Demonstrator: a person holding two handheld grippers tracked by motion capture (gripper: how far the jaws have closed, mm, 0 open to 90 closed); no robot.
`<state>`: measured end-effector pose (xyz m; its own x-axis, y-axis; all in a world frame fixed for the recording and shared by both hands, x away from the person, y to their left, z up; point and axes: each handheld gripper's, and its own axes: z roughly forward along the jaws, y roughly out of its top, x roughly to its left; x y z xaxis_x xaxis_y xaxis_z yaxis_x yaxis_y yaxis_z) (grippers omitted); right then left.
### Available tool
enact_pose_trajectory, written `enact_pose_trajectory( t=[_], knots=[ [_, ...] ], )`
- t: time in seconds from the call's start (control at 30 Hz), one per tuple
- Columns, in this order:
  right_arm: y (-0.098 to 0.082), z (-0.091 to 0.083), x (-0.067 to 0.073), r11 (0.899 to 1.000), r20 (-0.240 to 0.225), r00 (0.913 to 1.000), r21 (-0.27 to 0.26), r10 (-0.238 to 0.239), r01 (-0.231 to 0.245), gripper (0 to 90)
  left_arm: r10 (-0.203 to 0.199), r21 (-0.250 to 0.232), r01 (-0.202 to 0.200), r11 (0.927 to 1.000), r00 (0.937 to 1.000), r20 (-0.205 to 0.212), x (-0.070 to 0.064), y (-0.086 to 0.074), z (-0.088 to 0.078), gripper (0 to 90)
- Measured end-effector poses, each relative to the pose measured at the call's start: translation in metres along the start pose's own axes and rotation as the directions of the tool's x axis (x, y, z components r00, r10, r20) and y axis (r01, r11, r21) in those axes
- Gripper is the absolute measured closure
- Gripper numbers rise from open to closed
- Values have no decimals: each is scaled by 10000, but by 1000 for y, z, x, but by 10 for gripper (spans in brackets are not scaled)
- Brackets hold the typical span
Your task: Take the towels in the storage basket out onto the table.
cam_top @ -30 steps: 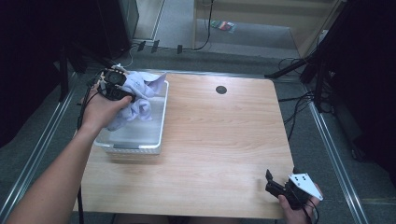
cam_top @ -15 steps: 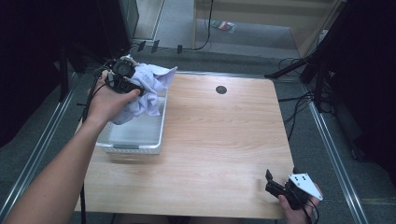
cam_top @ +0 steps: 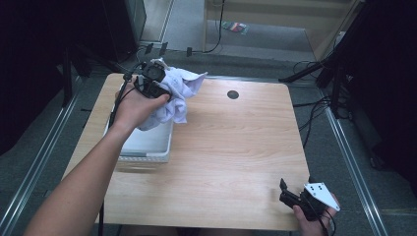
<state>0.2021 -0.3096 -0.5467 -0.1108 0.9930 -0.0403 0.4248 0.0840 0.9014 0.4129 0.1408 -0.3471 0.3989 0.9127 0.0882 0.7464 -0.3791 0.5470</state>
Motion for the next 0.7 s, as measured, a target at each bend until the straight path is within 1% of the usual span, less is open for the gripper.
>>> enact_pose_trajectory(
  t=[0.03,0.23,0.33,0.5,0.63,0.7],
  knots=[
    [0,0,0,10000,2,10000,2,2,-2,53,64,15,-64,10000,10000,30,-3,1,0,538],
    [0,0,0,10000,13,10000,1,7,-7,53,302,-113,-298,9995,9989,356,-31,11,7,537],
    [0,0,0,10000,33,10000,-17,26,-26,53,281,-121,-275,9995,9982,523,-44,16,11,534],
    [0,0,0,10000,26,10000,-18,30,-30,53,523,-75,-519,9986,9960,730,-65,22,18,534],
    [0,0,0,10000,27,10000,-43,6,-6,53,607,-17,-608,9982,9943,875,-78,26,23,533],
    [0,0,0,10000,26,10000,-44,4,-4,53,667,39,-675,9977,9924,1032,-85,28,27,532]
  ],
)
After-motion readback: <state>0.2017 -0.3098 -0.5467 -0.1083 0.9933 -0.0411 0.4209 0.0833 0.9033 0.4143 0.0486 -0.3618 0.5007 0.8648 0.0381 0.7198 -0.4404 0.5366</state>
